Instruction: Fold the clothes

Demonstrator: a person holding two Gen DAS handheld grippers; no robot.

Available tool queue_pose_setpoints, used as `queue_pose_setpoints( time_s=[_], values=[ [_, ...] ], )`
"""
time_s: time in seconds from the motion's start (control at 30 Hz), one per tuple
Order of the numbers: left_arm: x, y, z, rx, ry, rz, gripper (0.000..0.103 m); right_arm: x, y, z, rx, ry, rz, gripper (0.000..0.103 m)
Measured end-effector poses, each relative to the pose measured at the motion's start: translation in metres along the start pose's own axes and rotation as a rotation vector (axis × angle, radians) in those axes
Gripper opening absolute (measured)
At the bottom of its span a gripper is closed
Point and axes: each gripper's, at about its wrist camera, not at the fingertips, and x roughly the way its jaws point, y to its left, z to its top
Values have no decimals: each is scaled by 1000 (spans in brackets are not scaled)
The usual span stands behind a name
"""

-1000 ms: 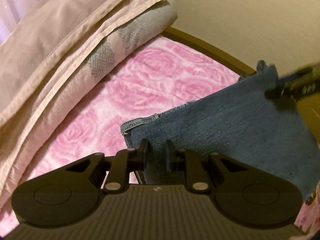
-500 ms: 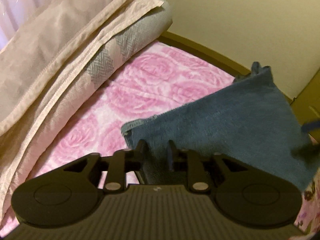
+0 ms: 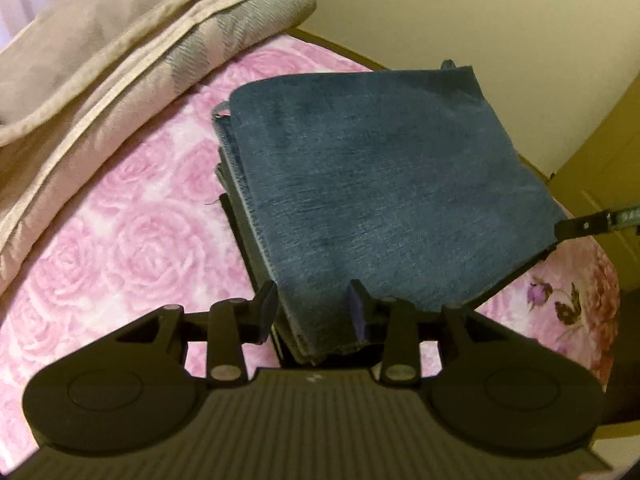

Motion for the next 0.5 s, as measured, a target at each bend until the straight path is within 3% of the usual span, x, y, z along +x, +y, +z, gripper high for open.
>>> queue_pose_setpoints(
  time_s=[0.23,0.5],
  values=[
    [4,1,1,-4,25,8,38,2,2,1,-50,-7,-55,84],
    [2,1,2,-39,26,29,41,13,3,8,-91,40,-59,84]
  ],
)
